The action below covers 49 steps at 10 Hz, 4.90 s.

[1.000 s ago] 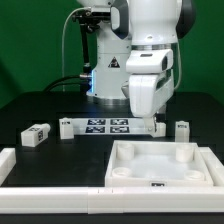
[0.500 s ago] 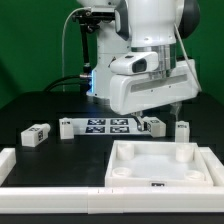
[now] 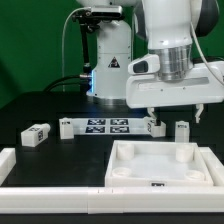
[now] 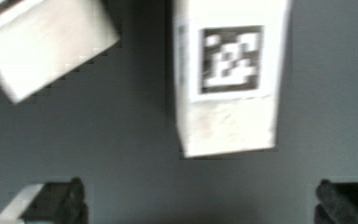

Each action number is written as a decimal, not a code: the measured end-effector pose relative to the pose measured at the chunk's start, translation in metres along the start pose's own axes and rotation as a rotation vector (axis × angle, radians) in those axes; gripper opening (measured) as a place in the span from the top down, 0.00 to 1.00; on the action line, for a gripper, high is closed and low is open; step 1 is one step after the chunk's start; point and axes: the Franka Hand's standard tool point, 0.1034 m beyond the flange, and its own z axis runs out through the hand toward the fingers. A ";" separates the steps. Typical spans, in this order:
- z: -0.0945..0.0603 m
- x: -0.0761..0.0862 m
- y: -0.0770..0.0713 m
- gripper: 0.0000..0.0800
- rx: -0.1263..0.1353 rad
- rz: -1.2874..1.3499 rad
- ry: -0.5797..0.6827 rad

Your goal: Assemble one leg

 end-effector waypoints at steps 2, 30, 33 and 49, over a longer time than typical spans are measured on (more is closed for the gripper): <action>0.001 -0.002 -0.002 0.19 0.002 -0.004 -0.002; 0.020 -0.047 -0.016 0.19 -0.123 -0.001 -0.945; 0.024 -0.051 -0.016 0.19 -0.127 -0.007 -0.954; 0.026 -0.051 -0.007 0.64 -0.102 -0.047 -0.963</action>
Offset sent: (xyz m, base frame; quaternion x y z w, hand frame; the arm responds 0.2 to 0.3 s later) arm 0.0000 0.0000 0.0000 0.0000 -0.0899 0.0000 0.9960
